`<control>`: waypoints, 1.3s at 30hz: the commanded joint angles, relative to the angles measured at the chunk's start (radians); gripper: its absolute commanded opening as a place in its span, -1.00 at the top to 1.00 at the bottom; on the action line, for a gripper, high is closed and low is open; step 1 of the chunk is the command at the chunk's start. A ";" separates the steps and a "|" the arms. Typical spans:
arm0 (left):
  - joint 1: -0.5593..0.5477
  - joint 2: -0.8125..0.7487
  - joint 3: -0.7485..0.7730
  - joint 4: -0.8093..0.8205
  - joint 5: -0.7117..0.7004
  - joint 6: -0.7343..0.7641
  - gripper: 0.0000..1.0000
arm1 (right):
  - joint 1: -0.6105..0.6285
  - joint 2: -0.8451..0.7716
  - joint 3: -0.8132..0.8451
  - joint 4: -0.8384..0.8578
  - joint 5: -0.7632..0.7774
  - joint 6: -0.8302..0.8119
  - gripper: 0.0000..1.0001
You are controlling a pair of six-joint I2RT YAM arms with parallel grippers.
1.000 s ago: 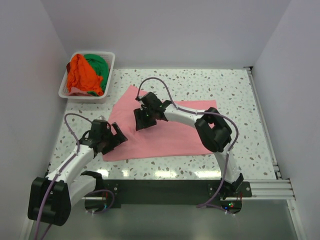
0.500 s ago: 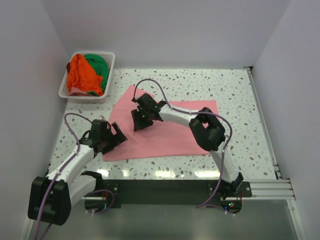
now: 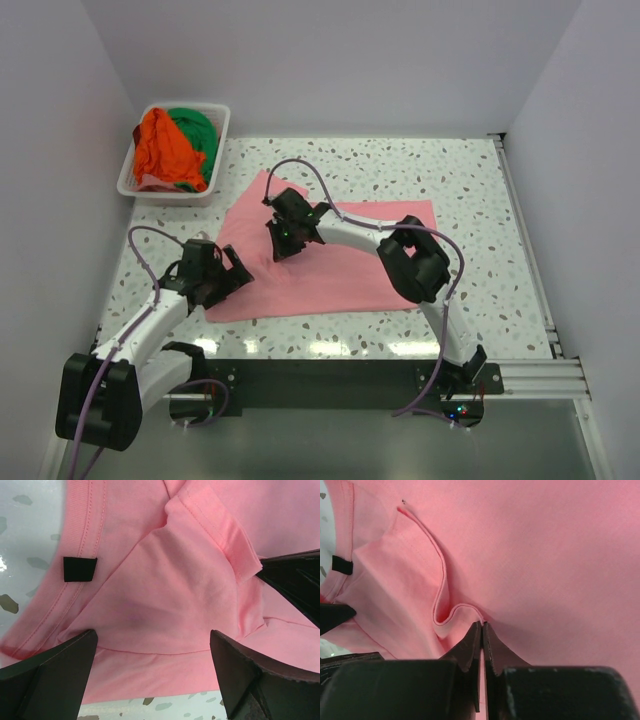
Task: Fold and stack the t-shirts
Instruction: Fold the tshirt
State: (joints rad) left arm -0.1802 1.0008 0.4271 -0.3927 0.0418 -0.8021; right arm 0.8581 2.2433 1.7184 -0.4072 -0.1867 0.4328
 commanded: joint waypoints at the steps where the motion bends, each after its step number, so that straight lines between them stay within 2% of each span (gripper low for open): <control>1: -0.004 -0.014 -0.013 -0.011 -0.025 0.001 -1.00 | 0.006 -0.025 0.033 -0.016 0.047 -0.006 1.00; 25: -0.004 0.002 -0.014 -0.023 -0.033 0.001 -1.00 | 0.007 -0.113 0.007 -0.068 0.245 -0.029 1.00; 39: -0.004 0.004 -0.018 -0.018 -0.025 0.004 -1.00 | 0.007 -0.119 -0.006 -0.134 0.288 -0.008 1.00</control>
State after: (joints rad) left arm -0.1802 1.0004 0.4267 -0.4015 0.0296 -0.8021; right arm 0.8593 2.1883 1.7145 -0.5255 0.0631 0.4248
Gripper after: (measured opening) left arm 0.997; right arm 0.014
